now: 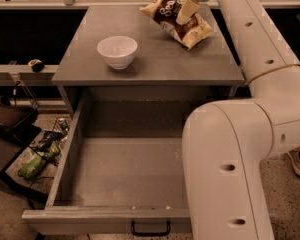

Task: Pick brown chip bag from top drawer and place on counter

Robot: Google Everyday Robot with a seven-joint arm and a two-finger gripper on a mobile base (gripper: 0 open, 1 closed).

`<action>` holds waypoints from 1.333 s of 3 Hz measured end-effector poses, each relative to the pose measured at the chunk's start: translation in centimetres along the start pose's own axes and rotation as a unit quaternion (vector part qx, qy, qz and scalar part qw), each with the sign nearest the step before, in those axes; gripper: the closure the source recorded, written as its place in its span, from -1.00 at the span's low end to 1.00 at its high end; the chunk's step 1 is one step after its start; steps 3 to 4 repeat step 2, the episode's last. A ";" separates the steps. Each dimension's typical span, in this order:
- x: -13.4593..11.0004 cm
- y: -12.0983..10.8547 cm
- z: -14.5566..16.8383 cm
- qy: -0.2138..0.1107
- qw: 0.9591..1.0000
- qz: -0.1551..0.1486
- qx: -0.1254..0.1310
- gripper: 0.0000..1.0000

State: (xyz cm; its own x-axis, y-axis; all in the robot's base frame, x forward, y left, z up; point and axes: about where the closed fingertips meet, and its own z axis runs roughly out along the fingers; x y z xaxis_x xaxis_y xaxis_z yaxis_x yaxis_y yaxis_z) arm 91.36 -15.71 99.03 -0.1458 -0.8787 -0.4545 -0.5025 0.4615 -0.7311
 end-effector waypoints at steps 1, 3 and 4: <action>2.7 -4.5 -5.2 -0.005 0.997 0.050 0.050 -1.00; 7.0 -11.9 -16.5 -0.020 0.980 0.115 0.158 -1.00; 7.0 -11.9 -16.5 -0.020 0.980 0.115 0.158 -1.00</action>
Offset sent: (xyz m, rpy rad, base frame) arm -0.3093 -0.1631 0.0102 0.4571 -0.2344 -0.6066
